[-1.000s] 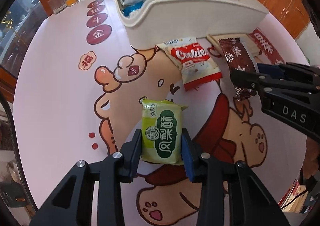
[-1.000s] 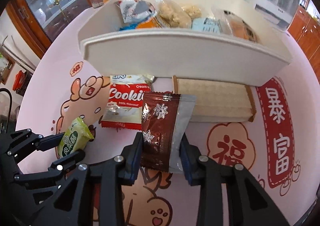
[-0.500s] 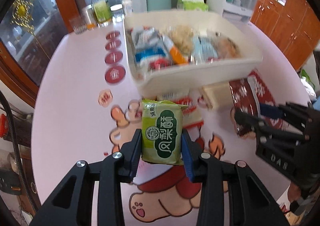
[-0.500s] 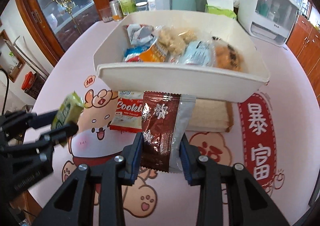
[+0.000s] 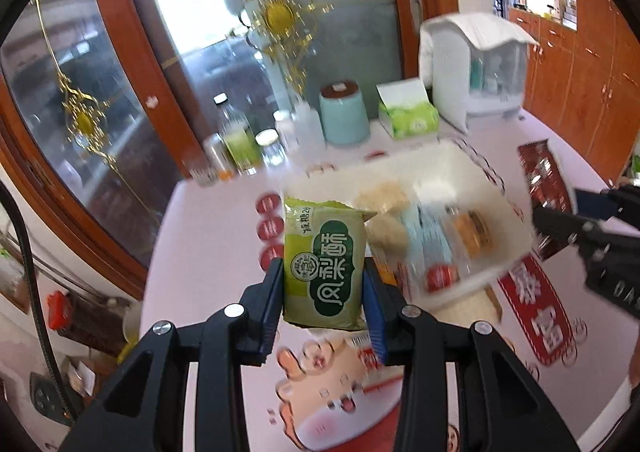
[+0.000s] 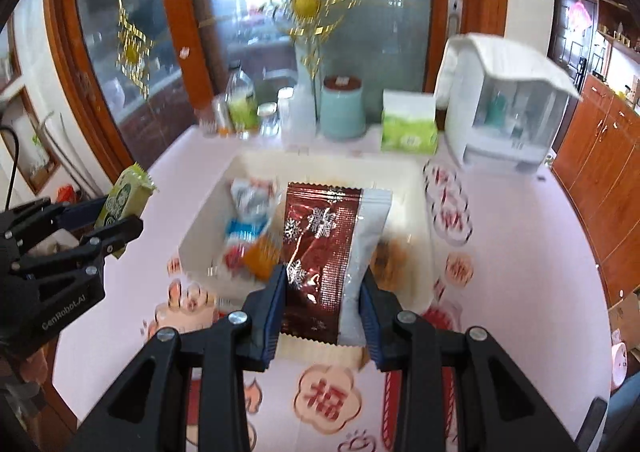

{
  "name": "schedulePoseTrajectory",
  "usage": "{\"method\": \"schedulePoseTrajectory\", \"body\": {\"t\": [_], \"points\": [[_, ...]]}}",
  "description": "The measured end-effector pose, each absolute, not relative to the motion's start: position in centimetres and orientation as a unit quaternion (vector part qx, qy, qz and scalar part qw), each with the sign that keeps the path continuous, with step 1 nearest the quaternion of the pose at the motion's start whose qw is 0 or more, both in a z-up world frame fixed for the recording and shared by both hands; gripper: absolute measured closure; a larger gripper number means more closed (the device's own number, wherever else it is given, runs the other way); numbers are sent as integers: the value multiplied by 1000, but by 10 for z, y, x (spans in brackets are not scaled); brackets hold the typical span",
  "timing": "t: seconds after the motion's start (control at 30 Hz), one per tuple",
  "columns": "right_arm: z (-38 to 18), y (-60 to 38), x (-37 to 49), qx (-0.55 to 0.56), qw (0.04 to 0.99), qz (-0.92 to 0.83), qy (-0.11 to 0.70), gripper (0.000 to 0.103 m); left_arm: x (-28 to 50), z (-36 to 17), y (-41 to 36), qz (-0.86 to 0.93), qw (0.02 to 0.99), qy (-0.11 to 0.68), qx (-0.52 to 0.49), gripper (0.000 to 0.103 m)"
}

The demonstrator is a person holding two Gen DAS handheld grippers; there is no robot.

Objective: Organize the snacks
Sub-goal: 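Lift both packs over the white tray and open both tools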

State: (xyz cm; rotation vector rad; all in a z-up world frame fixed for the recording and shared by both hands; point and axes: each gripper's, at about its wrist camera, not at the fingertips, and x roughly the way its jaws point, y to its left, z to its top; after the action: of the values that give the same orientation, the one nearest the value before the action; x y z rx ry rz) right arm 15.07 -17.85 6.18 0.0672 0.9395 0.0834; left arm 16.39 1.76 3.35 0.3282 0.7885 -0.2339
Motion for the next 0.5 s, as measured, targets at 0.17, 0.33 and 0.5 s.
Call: {"method": "schedulePoseTrajectory", "body": {"t": [0.17,0.33,0.5], "points": [[89,-194,183,27,904,28,426,68,192,55,11,-105,911,371,148,67],[103,-203,218,35,905,23,423,68,228,62,4,-102,913,370,137,67],[101,-200,246,20,904,16,426,67,257,60,-5,-98,913,376,120,67]]}}
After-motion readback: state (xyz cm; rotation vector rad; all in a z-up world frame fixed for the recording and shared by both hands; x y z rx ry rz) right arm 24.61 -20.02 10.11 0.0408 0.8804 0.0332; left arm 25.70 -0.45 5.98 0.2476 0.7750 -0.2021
